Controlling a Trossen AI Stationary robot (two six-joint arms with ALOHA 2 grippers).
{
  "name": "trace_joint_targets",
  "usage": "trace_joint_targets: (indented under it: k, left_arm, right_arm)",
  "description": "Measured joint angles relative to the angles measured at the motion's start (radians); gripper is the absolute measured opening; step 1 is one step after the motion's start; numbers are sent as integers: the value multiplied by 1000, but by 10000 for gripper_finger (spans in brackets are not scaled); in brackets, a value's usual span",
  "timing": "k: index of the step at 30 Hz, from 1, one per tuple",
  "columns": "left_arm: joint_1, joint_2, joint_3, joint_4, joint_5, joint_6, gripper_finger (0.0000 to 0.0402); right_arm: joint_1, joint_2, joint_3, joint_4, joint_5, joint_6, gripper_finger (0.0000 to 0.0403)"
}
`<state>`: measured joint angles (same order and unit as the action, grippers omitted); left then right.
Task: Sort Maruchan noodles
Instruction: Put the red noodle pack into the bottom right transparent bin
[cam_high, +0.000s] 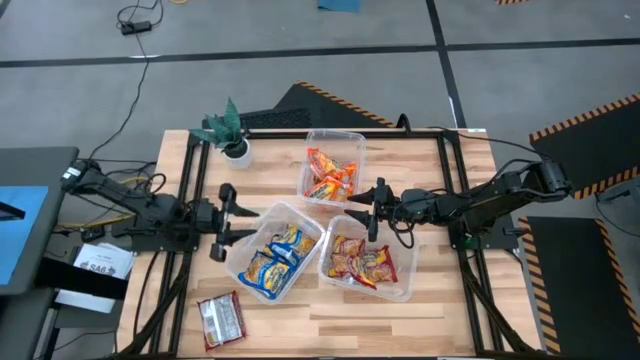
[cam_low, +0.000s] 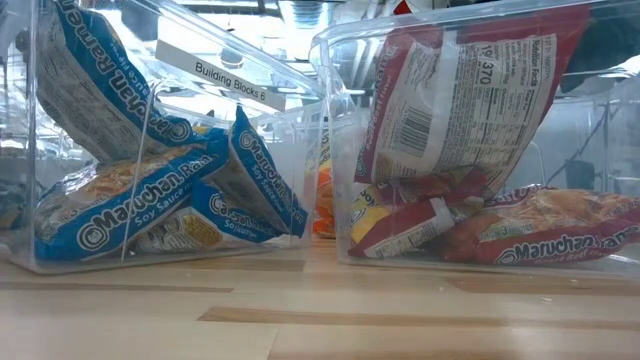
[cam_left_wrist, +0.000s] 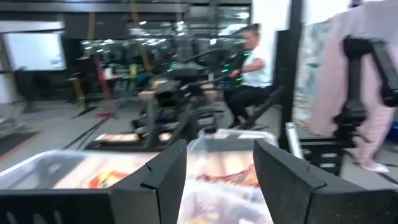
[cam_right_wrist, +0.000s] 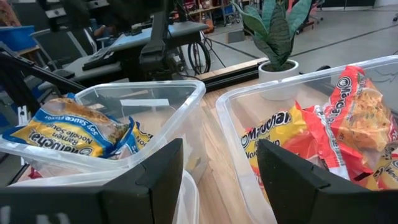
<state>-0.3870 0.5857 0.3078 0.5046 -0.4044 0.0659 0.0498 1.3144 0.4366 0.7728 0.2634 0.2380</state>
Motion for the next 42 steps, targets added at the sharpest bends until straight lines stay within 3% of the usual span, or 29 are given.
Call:
trace_joint_targets:
  k: [3, 13, 26, 36, 39, 42]
  left_arm:
    - [-14, -20, -13, -39, -42, -19, 174]
    - [-39, -17, -15, -87, -39, -42, 174]
    - [-39, -16, -15, -87, -166, -33, 174]
    - [-39, -16, -15, -98, -205, -38, 174]
    - [-39, -16, -15, -95, -164, -87, 174]
    - [-40, -16, -4, -69, 44, -130, 174]
  right_arm:
    - [0, 0, 0, -2, 0, 0, 226]
    - [-6, 0, 0, 14, 1, 0, 226]
    - [-6, 0, 2, 272, 2, 24, 226]
    - [18, 0, 36, 254, 3, 19, 226]
    - [23, 0, 37, 253, 3, 19, 226]
    - [22, 0, 37, 253, 3, 19, 226]
